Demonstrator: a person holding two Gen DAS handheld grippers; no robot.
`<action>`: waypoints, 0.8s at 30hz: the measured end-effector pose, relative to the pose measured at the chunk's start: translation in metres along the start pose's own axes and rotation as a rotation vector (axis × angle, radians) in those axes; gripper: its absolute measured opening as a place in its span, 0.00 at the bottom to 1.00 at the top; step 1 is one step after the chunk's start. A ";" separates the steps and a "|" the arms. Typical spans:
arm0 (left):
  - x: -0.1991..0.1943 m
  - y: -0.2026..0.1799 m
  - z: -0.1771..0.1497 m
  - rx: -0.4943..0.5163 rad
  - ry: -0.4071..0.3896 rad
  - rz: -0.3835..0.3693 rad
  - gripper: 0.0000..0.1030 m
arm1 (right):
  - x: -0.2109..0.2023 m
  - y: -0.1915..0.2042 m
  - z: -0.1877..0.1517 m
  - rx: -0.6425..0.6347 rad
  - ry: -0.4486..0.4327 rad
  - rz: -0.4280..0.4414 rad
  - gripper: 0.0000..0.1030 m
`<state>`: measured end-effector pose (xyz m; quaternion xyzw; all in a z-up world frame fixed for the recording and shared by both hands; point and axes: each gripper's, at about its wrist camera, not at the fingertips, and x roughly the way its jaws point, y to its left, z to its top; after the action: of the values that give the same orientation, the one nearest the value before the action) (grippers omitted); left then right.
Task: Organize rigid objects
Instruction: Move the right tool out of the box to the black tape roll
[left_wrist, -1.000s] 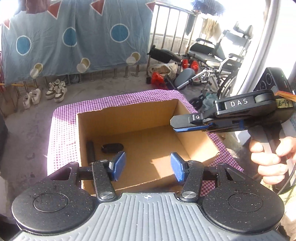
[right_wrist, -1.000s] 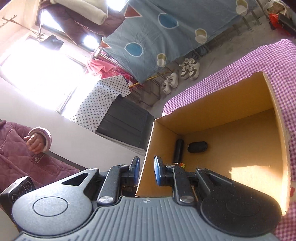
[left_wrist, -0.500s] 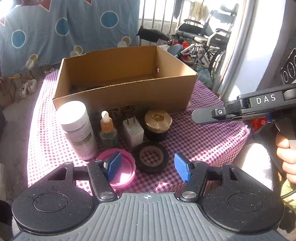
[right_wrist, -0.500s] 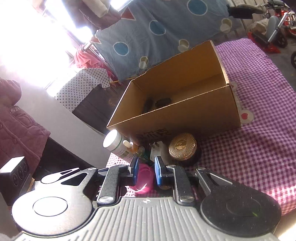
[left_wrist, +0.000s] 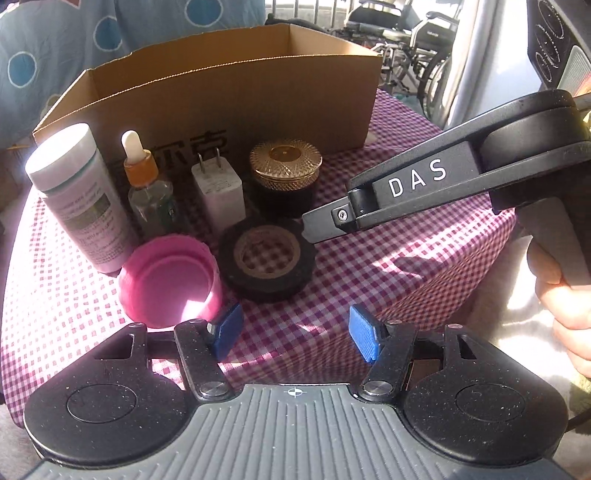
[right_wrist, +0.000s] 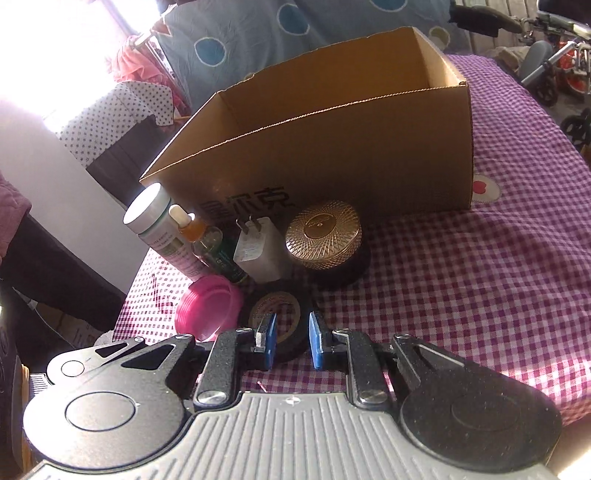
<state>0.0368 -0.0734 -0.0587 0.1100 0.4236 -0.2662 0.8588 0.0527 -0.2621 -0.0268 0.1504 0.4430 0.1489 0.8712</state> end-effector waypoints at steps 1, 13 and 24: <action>0.001 -0.001 0.000 0.003 0.001 0.006 0.61 | 0.004 0.000 0.001 -0.010 0.008 -0.005 0.20; 0.006 -0.004 0.004 0.002 -0.025 0.029 0.62 | 0.033 0.014 0.008 -0.171 0.071 -0.065 0.36; 0.004 -0.012 0.001 0.043 -0.026 -0.007 0.62 | 0.030 0.016 0.003 -0.233 0.069 -0.103 0.29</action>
<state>0.0329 -0.0852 -0.0609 0.1233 0.4068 -0.2795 0.8610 0.0698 -0.2360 -0.0406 0.0201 0.4594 0.1593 0.8736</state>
